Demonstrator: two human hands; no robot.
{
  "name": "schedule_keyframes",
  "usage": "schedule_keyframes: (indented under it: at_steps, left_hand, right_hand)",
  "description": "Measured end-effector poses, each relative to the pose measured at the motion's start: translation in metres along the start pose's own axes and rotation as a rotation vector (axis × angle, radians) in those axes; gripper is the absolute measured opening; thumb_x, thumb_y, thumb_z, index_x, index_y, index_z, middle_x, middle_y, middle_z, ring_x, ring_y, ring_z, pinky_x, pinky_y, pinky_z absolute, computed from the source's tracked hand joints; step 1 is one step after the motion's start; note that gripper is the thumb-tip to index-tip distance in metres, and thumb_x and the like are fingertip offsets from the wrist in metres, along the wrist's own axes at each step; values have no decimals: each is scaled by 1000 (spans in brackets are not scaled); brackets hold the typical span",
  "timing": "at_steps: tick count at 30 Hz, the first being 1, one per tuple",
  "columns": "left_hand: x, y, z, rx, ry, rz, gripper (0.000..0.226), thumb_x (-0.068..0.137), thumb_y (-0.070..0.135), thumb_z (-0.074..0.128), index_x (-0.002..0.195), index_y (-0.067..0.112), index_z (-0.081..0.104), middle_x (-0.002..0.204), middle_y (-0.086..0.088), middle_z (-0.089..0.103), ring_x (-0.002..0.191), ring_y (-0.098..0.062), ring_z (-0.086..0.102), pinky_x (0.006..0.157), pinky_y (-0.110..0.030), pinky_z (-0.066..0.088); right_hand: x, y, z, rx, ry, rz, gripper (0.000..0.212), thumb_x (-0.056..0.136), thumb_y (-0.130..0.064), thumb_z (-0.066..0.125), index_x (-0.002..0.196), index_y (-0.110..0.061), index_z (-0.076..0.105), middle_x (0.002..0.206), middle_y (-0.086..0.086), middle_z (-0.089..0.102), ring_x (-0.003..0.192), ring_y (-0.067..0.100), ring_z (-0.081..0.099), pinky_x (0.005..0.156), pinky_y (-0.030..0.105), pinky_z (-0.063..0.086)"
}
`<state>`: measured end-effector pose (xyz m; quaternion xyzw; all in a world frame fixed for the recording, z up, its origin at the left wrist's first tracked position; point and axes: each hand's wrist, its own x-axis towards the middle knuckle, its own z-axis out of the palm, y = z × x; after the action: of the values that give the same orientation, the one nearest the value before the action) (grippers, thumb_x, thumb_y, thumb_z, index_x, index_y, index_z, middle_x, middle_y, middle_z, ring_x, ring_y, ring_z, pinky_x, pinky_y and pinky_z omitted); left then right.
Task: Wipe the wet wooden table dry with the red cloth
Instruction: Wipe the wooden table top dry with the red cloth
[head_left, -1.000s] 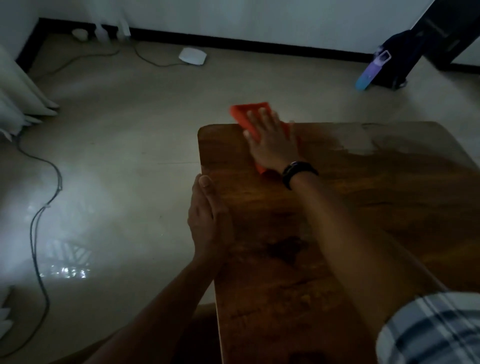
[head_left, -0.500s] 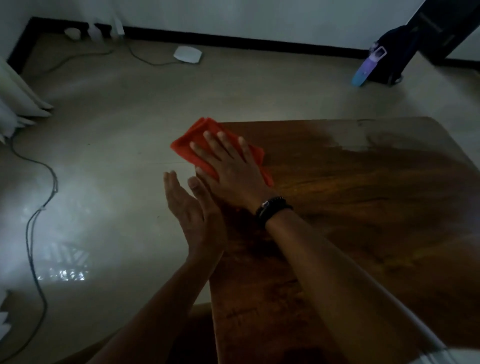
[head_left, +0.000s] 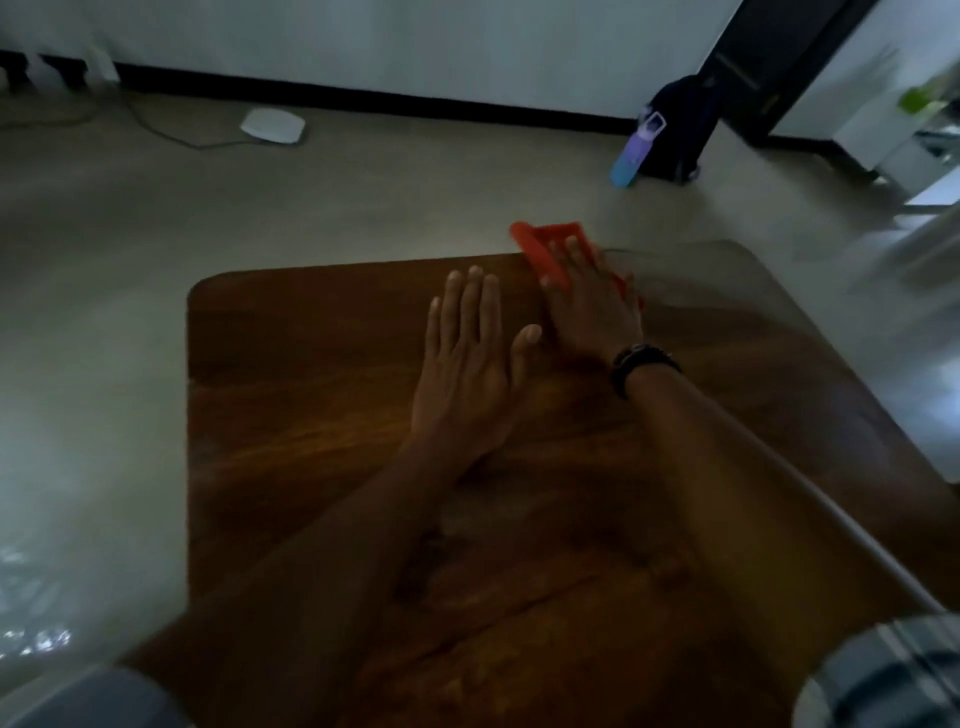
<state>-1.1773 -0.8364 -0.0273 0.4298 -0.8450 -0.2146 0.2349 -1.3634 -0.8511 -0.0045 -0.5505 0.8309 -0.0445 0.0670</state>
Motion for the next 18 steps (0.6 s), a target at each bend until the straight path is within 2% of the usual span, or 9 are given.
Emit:
schedule_keyframes:
  at_steps: [2, 4, 6, 11, 15, 18]
  left_hand:
    - [-1, -1, 1, 70, -23, 36, 70, 98, 53, 7, 152, 10, 3, 161, -7, -2, 147, -17, -11, 120, -36, -6]
    - [1, 2, 0, 117, -76, 45, 69, 98, 53, 5, 152, 11, 4, 161, -7, -1, 147, -17, -11, 120, -38, -5]
    - [4, 3, -2, 150, -103, 42, 69, 97, 54, 3, 152, 12, 2, 161, -6, -4, 147, -16, -13, 120, -39, -5]
    - [3, 4, 1, 171, -126, 42, 70, 97, 55, 1, 152, 11, -1, 160, -6, -7, 146, -16, -15, 120, -40, -8]
    - [-1, 6, -1, 146, -127, 9, 77, 93, 59, -3, 151, 9, -7, 159, -8, -13, 145, -17, -19, 120, -39, -8]
    - [-2, 6, -2, 126, -131, 14, 77, 92, 60, -2, 151, 11, -9, 159, -6, -15, 145, -15, -20, 119, -36, -10]
  right_hand:
    - [15, 40, -9, 9, 36, 138, 60, 105, -46, 25, 157, -23, 7, 166, 0, 3, 152, 22, 3, 121, 54, -2]
    - [25, 73, -15, -11, 55, 280, 62, 104, -46, 21, 157, -20, 5, 166, 3, 0, 152, 23, -1, 120, 57, -2]
    - [33, 84, -13, -57, 77, 317, 61, 104, -46, 19, 157, -19, 3, 166, 3, -4, 152, 22, -6, 120, 54, -7]
    - [12, 32, -6, 35, 64, 96, 60, 106, -44, 26, 158, -20, 10, 166, 0, 7, 152, 15, 4, 123, 44, -2]
    - [-43, -18, 14, -106, -7, -278, 64, 105, -45, 25, 156, -26, -8, 164, -3, -12, 150, 13, -13, 122, 40, -11]
    - [-47, -9, 14, -92, -30, -314, 63, 104, -45, 27, 156, -32, -7, 165, -5, -11, 151, 13, -12, 122, 42, -9]
